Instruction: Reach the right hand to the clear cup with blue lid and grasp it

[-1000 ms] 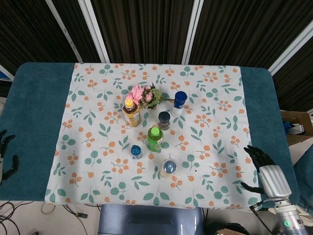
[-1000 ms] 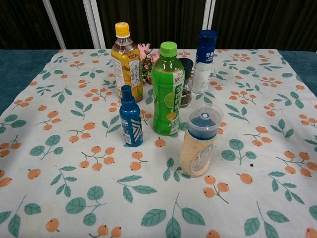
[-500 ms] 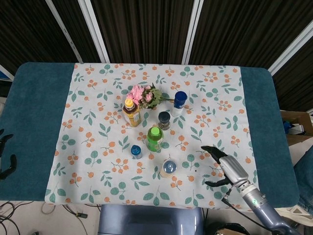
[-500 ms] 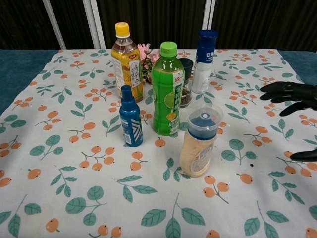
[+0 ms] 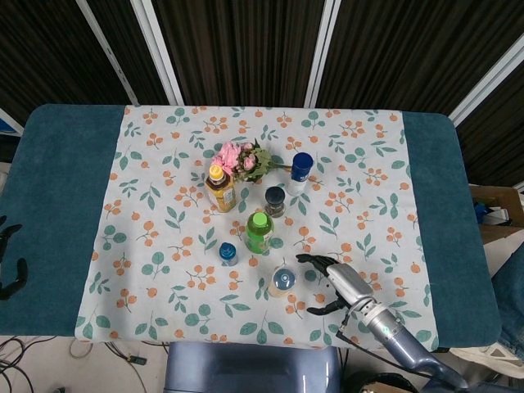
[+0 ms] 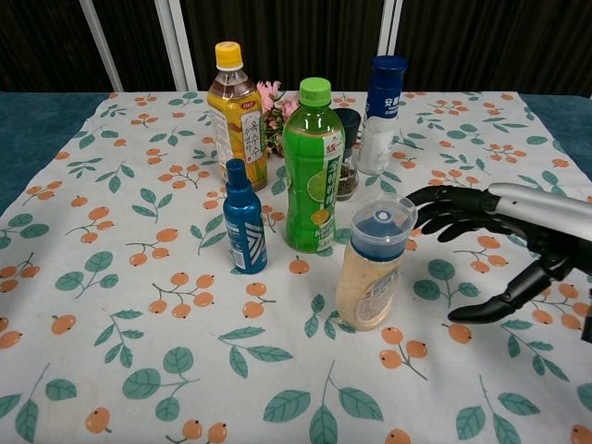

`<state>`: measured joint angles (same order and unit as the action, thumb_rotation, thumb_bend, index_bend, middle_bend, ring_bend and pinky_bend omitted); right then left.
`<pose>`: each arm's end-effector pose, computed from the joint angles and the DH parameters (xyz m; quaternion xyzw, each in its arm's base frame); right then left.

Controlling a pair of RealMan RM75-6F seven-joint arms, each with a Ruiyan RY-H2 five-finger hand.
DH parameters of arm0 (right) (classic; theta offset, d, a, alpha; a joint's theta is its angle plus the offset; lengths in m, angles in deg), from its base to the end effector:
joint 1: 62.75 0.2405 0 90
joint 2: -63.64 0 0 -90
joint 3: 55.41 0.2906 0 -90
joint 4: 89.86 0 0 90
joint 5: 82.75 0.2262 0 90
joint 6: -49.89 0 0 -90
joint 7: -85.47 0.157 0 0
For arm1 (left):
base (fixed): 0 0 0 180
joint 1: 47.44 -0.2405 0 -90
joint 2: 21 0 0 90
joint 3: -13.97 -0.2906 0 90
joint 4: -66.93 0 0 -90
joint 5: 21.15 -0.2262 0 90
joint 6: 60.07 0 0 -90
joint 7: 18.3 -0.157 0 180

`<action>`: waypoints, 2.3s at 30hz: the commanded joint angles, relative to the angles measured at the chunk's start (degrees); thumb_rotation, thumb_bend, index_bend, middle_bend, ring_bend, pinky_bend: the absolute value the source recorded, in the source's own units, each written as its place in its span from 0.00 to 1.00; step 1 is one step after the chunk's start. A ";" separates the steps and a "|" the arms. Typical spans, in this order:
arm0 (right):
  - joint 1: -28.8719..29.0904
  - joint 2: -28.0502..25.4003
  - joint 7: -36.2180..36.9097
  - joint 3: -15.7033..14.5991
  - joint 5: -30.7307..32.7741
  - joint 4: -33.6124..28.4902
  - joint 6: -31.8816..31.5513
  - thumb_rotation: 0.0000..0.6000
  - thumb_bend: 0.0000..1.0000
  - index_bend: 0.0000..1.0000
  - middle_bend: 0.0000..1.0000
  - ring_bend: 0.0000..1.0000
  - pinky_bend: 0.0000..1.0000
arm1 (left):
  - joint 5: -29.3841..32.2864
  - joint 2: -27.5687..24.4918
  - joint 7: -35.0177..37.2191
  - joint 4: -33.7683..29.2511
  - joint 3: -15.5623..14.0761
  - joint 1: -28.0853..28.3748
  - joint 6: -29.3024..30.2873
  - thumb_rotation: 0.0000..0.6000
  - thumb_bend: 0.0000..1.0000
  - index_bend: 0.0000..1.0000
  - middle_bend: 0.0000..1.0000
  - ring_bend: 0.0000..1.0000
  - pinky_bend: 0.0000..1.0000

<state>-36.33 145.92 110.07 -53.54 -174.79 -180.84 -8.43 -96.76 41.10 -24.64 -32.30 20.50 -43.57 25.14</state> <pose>-0.2217 -0.2704 -0.0231 0.6522 -0.5686 0.4568 0.2066 -0.3486 0.2021 0.1788 -0.5319 -0.4100 -0.3630 0.6459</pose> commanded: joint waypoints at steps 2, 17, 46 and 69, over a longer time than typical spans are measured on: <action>1.07 1.80 -1.06 0.43 0.93 0.64 0.57 1.00 0.17 0.19 0.26 0.23 0.22 | 0.02 -0.01 -0.03 0.02 0.03 0.05 -0.04 1.00 0.53 0.16 0.04 0.05 0.00; 3.14 8.61 -4.51 1.59 4.57 4.68 1.35 1.00 0.25 0.34 0.37 0.33 0.32 | 0.50 -0.15 0.17 -0.09 0.21 0.09 -0.14 1.00 0.53 0.16 0.04 0.05 0.00; 3.04 7.27 -1.64 1.14 5.42 2.07 -1.33 1.00 0.39 0.65 0.61 0.49 0.42 | 1.27 -0.05 -0.03 -0.26 0.47 0.06 0.00 1.00 0.53 0.16 0.04 0.05 0.00; 2.24 -10.76 25.74 6.44 4.71 -8.38 -6.44 1.00 0.39 0.67 0.61 0.49 0.42 | 1.02 0.14 -0.50 -0.39 0.36 -0.02 0.37 1.00 0.53 0.16 0.04 0.05 0.00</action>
<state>-34.19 136.11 134.28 -47.68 -169.96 -188.44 -14.55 -95.75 41.24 -25.14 -32.69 20.86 -43.59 25.51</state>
